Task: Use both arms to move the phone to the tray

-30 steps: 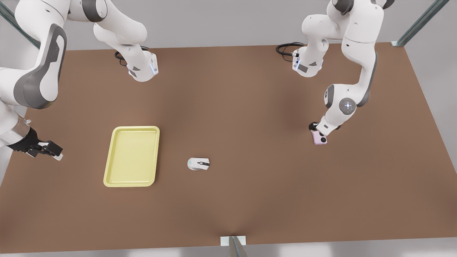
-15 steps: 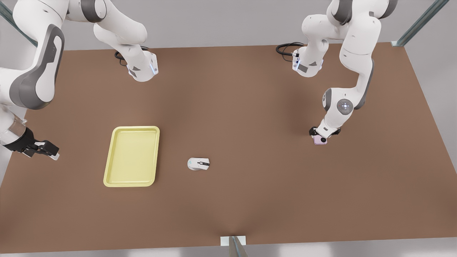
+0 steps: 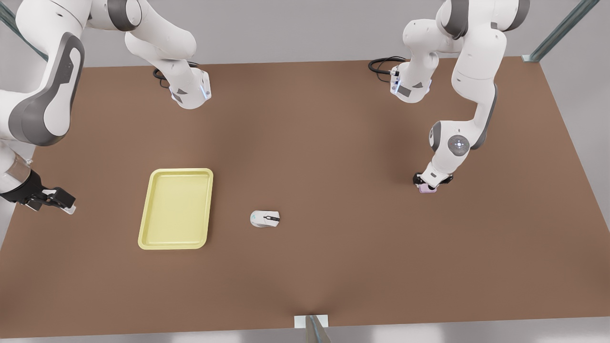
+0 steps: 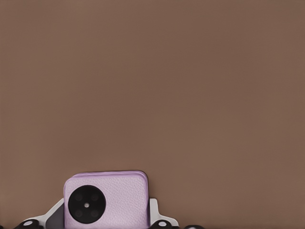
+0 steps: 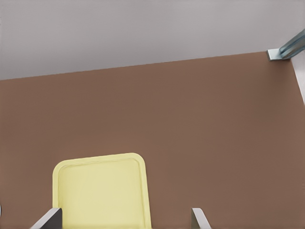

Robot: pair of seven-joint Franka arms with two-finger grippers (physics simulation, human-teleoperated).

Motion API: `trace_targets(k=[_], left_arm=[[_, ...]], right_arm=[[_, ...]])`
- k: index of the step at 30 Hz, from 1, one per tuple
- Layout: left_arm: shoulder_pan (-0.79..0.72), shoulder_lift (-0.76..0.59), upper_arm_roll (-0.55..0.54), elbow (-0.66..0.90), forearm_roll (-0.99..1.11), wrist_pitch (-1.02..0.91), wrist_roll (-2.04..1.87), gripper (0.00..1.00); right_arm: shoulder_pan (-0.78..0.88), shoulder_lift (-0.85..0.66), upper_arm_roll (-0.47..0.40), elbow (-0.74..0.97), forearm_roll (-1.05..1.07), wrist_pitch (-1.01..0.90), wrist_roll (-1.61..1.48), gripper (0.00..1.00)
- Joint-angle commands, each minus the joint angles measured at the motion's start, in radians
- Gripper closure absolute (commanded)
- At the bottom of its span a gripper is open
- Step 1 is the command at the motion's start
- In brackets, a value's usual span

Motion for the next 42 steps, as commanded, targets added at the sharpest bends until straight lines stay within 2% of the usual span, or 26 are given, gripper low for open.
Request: trace_targets(k=[1, 4, 8, 11, 13, 14, 18, 20, 23, 29, 36, 39, 40, 42], left_arm=[[0.000, -0.002, 0.000, 0.000, -0.001, 0.000, 0.009, 0.23], [0.000, -0.017, 0.000, 0.025, -0.001, -0.033, 0.007, 0.24], [-0.001, -0.046, -0.011, 0.114, -0.001, -0.185, -0.007, 0.24], [-0.004, -0.066, -0.078, 0.195, -0.001, -0.334, -0.036, 0.24], [-0.006, -0.068, -0.167, 0.268, -0.001, -0.432, -0.143, 0.24], [-0.090, -0.054, -0.184, 0.344, -0.001, -0.513, -0.249, 0.24], [-0.330, 0.175, -0.184, 0.687, -0.009, -0.642, -0.571, 0.24], [-0.411, 0.334, -0.184, 0.933, -0.015, -0.741, -0.674, 0.24], [-0.468, 0.471, -0.184, 1.120, -0.012, -0.785, -0.795, 0.24], [-0.520, 0.609, -0.180, 1.287, -0.009, -0.805, -0.916, 0.24], [-0.554, 0.656, -0.180, 1.373, 0.011, -0.788, -0.809, 0.24], [-0.555, 0.661, -0.180, 1.373, 0.011, -0.765, -0.794, 0.12], [-0.555, 0.672, -0.180, 1.393, 0.011, -0.765, -0.797, 0.00], [-0.566, 0.704, -0.181, 1.447, 0.010, -0.765, -0.810, 0.00]], right_arm=[[-0.001, 0.000, 0.000, 0.001, 0.002, 0.000, -0.015, 0.00], [0.001, 0.002, 0.000, 0.002, 0.002, 0.000, -0.015, 0.00], [-0.007, 0.002, -0.002, 0.001, 0.000, 0.000, -0.024, 0.00], [-0.013, 0.003, 0.000, 0.002, 0.000, 0.001, -0.045, 0.00], [-0.037, 0.003, -0.002, 0.002, -0.001, 0.000, -0.103, 0.00], [-0.045, 0.003, -0.002, 0.002, 0.002, 0.001, -0.110, 0.00], [-0.045, 0.003, 0.000, 0.002, 0.002, 0.006, -0.107, 0.00], [-0.044, 0.003, 0.000, 0.002, 0.002, 0.008, -0.104, 0.00], [-0.045, 0.003, 0.001, 0.002, 0.002, 0.009, -0.107, 0.00], [-0.047, 0.009, 0.000, 0.002, 0.002, 0.009, -0.108, 0.00], [-0.042, 0.009, 0.000, 0.001, 0.003, 0.011, -0.107, 0.00], [-0.044, 0.006, 0.001, 0.002, 0.014, 0.011, -0.108, 0.00], [-0.044, 0.006, 0.001, 0.002, 0.014, 0.011, -0.108, 0.00], [-0.044, 0.009, 0.001, 0.002, 0.014, 0.011, -0.108, 0.00]])
